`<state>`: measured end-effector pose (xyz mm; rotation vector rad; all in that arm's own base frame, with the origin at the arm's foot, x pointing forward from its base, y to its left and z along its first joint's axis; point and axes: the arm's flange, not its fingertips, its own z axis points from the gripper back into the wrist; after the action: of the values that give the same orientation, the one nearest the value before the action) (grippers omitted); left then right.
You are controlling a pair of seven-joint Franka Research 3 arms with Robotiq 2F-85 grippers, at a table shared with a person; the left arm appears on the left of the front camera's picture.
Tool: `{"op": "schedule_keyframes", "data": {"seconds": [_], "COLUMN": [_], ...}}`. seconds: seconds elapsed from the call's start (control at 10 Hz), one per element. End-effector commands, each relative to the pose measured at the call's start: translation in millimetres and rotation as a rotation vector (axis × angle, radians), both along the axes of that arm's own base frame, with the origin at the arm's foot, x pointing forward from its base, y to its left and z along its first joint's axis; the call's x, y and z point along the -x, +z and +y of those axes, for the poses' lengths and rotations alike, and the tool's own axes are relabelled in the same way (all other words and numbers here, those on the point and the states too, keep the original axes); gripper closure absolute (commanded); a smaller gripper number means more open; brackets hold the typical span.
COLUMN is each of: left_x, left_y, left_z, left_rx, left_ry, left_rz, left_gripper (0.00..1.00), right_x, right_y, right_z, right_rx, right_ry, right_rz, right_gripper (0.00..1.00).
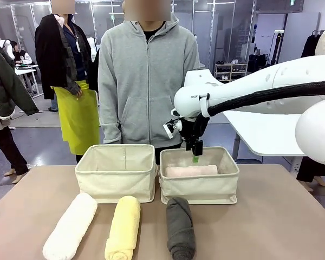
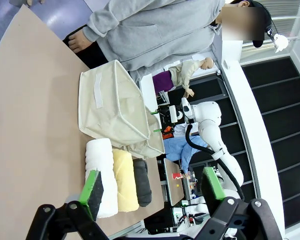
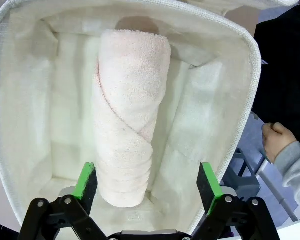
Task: Divide the towels into two baskets.
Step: Pick up one hotel-folded towel and place it in the Fabric basket indicated by the person, then pick up one hotel-folded towel from the bottom of the table and place it in the Fabric basket indicated by the person.
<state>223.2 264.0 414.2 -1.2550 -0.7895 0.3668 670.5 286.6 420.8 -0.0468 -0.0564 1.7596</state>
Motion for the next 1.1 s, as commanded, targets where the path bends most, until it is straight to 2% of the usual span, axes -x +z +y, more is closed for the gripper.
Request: {"op": "schedule_keyframes", "data": {"seconds": [0.0, 0.9, 1.0], "left_x": [3.5, 3.5, 3.5], "left_y": [2.4, 2.4, 2.4], "left_z": [1.5, 1.5, 1.5], "left_rx": [0.003, 0.003, 0.003], "left_ry": [-0.004, -0.004, -0.004], "left_rz": [-0.013, -0.013, -0.013], "left_gripper": [0.00, 0.00, 0.00], "right_x": [-1.2, -0.7, 18.2], "right_y": [1.7, 0.7, 23.3], "right_z": [1.5, 0.3, -5.7], "right_rx": [-0.007, -0.004, -0.036], "right_ry": [0.002, 0.000, -0.023], "right_rz": [-0.016, -0.007, 0.008], "right_gripper": [0.00, 0.00, 0.00]}}
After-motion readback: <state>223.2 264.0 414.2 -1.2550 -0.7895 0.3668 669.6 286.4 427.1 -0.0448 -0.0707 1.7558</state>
